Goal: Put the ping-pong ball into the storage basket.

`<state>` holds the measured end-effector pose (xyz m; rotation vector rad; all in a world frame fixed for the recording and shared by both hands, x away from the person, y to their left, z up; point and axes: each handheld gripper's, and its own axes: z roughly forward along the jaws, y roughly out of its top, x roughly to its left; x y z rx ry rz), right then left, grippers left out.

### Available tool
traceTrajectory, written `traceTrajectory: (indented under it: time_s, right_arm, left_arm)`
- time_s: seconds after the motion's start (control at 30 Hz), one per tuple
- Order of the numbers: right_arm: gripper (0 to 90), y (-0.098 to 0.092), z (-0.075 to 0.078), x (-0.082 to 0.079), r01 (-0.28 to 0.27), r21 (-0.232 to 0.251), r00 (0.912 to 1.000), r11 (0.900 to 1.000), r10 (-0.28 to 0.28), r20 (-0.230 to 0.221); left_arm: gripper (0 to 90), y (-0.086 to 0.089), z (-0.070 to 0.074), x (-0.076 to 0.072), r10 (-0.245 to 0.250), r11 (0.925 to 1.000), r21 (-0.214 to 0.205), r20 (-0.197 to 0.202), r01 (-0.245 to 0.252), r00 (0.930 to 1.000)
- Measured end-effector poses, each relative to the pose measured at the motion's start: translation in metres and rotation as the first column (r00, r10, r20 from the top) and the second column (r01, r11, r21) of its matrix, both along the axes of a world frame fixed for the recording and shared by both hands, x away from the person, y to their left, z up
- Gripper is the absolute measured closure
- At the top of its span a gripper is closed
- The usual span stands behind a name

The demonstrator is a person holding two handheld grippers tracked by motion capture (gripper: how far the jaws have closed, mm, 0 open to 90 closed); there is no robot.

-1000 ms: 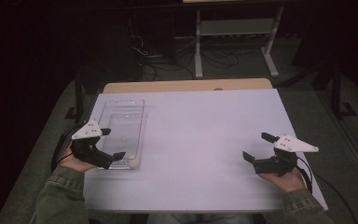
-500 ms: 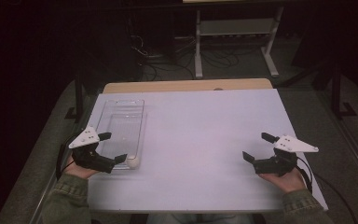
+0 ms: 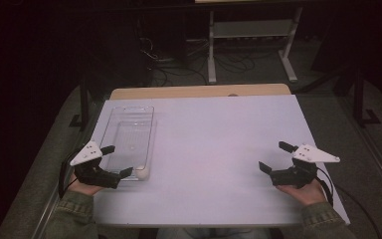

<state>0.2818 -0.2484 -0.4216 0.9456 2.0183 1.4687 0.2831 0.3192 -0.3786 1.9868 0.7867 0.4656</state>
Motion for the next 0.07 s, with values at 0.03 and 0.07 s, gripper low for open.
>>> traceTrajectory:
  time_s: [0.03, 0.07]
  right_arm:
    - [0.0, -0.0001, -0.0001, 0.0001, 0.000, 0.001, 1.0000, 1.0000, 0.000, 0.000]
    - [0.0, -0.0001, -0.0002, 0.0002, 0.000, 0.000, 1.0000, 1.0000, 0.000, -0.001]
  left_arm:
    - [0.0, 0.0001, -0.0003, 0.0000, 0.002, 1.0000, -0.001, -0.001, -0.002, 1.0000]
    - [0.0, 0.0004, -0.0004, 0.0000, 0.002, 1.0000, 0.002, 0.000, -0.002, 1.0000]
